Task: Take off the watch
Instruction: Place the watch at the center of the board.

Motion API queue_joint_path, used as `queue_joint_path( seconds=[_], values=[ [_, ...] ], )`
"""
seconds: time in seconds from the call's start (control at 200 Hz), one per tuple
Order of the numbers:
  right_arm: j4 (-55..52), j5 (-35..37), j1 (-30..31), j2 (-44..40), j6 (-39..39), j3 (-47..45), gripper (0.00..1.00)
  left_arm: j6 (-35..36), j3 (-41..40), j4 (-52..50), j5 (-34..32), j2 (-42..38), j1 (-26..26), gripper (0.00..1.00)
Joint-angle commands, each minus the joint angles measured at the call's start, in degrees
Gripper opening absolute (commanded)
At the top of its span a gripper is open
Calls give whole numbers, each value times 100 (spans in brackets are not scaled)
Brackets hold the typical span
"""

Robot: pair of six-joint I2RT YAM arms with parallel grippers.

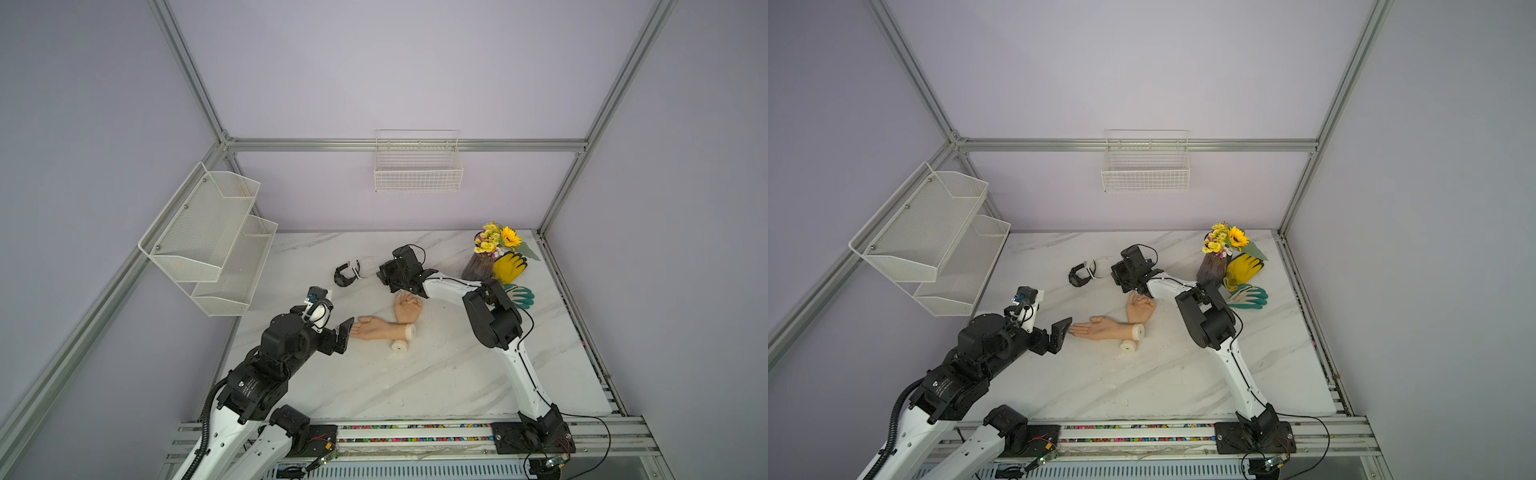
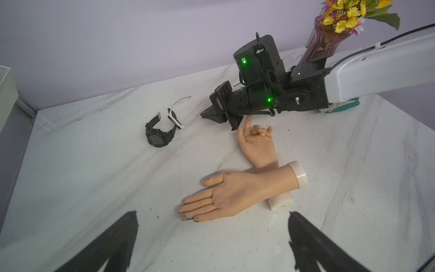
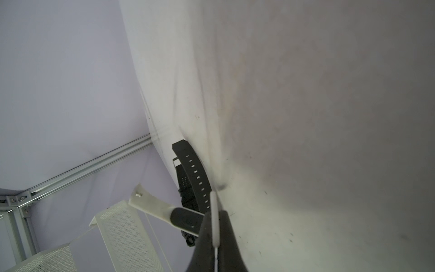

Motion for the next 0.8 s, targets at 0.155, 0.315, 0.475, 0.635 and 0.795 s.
queue_joint_path(
  seconds=[0.155, 0.315, 0.475, 0.635, 0.795],
  values=[
    [81, -159, -4, -263, 29, -166, 21, 44, -1, 243, 17, -4, 36, 100],
    [296, 4, 6, -874, -178, -537, 29, 31, -2, 235, -22, 47, 40, 100],
    [509, 344, 74, -1736, -632, -1019, 34, 28, -3, 211, -140, 126, 36, 100],
    [1397, 408, 253, -2838, -1377, -1864, 35, -6, -40, 208, -142, 145, 40, 100],
    [1257, 1316, 760, -3950, -2825, -2119, 37, -185, 63, 191, 88, 216, 36, 100]
  ],
)
